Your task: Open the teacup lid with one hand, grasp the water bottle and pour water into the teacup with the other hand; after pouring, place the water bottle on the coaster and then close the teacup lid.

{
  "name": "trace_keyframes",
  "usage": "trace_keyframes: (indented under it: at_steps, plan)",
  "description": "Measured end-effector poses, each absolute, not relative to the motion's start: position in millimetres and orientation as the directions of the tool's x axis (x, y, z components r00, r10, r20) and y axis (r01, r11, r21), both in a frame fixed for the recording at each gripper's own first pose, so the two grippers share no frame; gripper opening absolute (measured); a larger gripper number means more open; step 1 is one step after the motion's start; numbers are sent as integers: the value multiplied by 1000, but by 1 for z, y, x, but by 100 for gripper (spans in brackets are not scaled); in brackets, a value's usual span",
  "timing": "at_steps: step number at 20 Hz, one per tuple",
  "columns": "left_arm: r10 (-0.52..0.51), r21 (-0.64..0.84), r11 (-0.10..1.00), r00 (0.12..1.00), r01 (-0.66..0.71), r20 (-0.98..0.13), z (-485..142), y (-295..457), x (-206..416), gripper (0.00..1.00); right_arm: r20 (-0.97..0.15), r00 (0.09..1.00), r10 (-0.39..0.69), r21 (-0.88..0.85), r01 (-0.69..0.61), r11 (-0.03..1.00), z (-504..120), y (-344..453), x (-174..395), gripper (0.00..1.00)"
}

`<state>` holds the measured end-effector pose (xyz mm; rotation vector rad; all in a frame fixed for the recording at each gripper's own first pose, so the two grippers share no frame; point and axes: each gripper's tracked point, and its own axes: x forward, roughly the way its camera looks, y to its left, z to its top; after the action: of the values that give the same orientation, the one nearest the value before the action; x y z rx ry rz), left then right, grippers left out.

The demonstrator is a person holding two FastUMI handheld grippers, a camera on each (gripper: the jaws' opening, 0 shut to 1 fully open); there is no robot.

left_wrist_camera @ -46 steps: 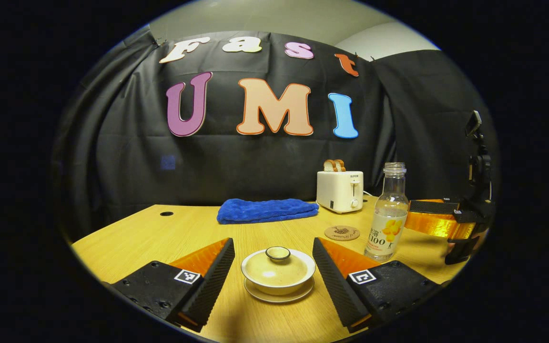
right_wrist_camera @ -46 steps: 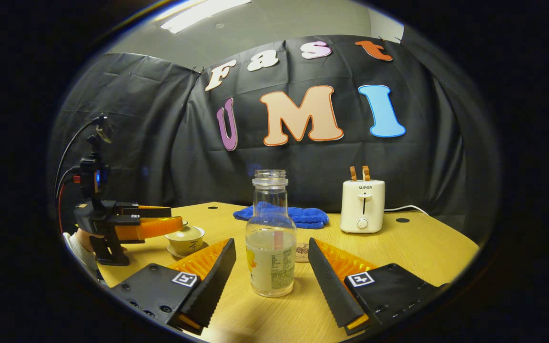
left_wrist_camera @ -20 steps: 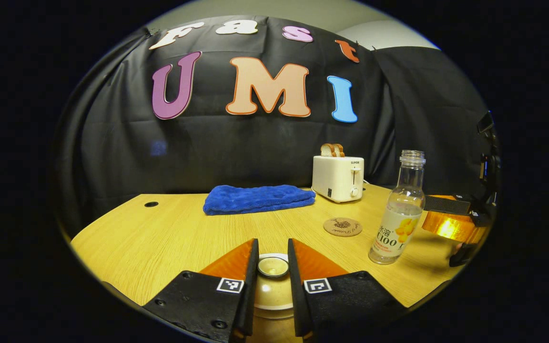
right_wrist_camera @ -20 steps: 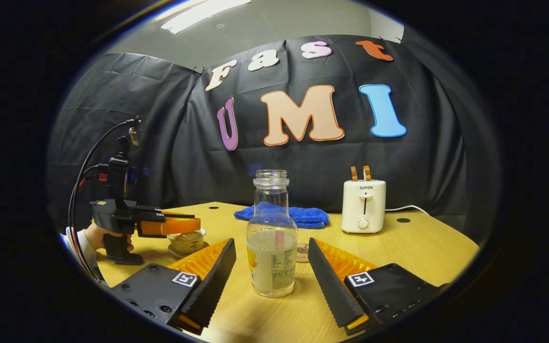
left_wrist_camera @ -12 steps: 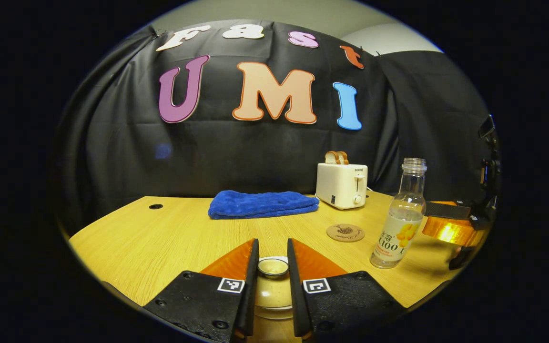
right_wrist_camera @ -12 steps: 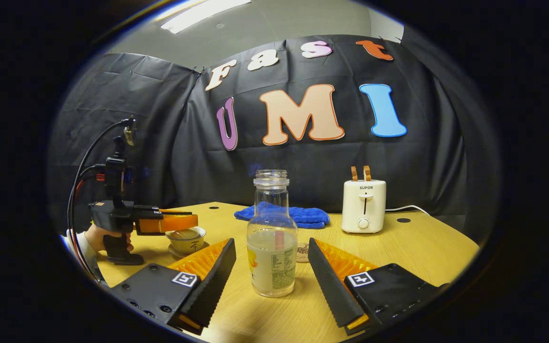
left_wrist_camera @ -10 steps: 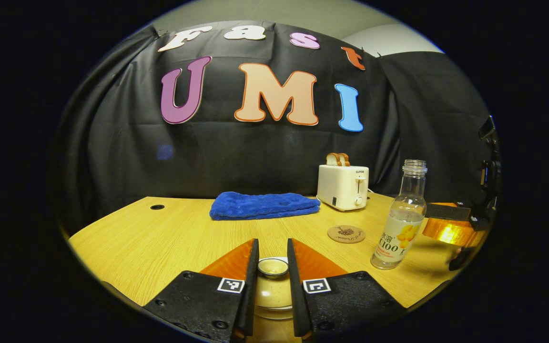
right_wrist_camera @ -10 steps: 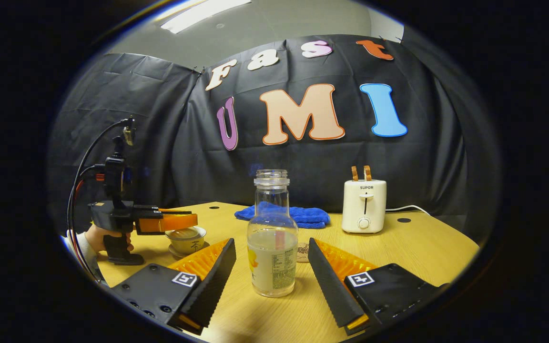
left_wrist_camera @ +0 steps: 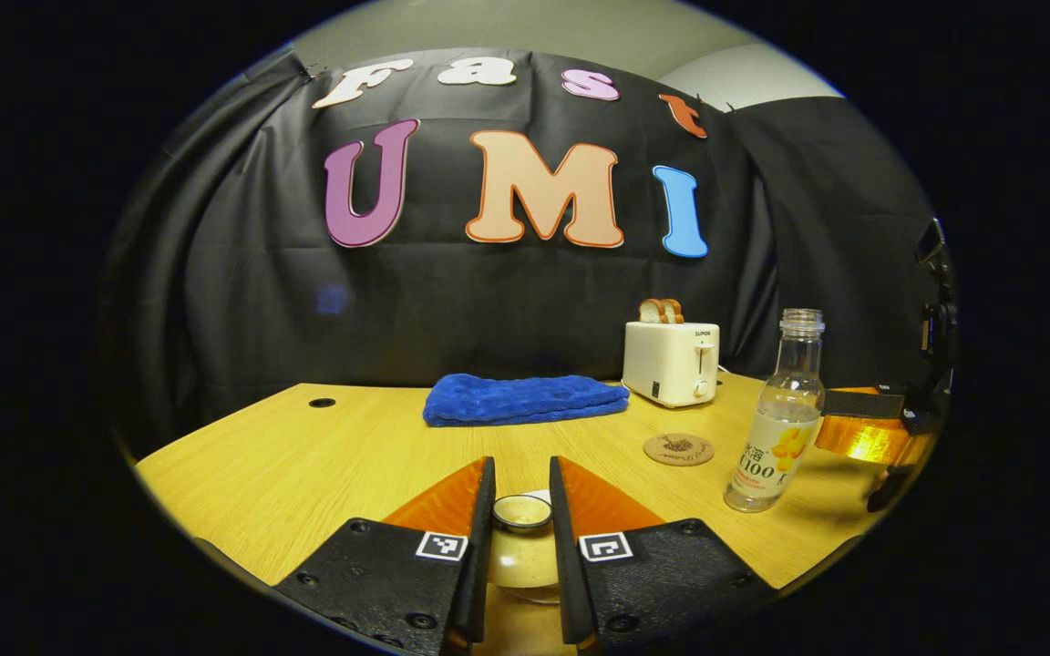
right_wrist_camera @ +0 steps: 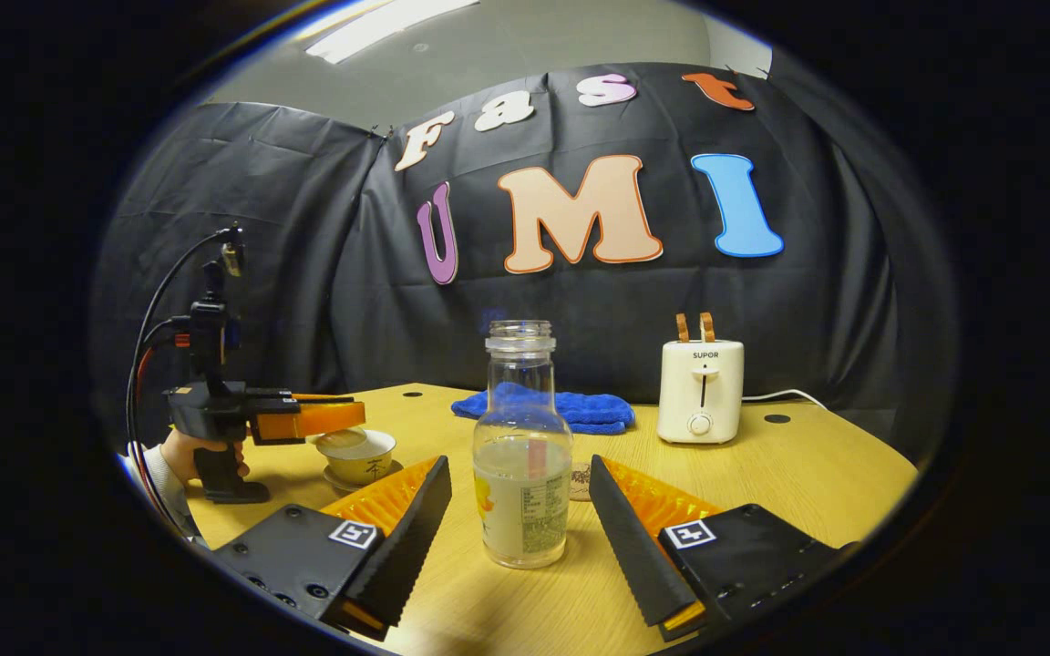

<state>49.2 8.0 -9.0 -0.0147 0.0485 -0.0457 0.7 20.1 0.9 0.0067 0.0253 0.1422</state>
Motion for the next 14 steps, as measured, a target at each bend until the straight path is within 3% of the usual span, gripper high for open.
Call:
trace_keyframes:
  at_steps: [5, 6, 8, 14]
  plan:
    - [-6, -16, 1000, 999, 5, -42, -8, 26, 39, 30, -69, 986, 149, 8, -149, 989, -6, 22, 5, 95]
    - [0, -19, 1000, 999, 0, -42, -9, 28, 36, 30, -77, 986, 149, 8, -149, 989, -7, 22, 6, 99]
    - [13, -20, 1000, 999, -14, -40, -8, 34, 31, 30, -109, 983, 146, 9, -146, 989, -12, 23, 9, 95]
    - [46, -10, 999, 998, -47, -38, -8, 53, 19, 30, -238, 962, 136, -8, -142, 990, -32, 27, 22, 97]
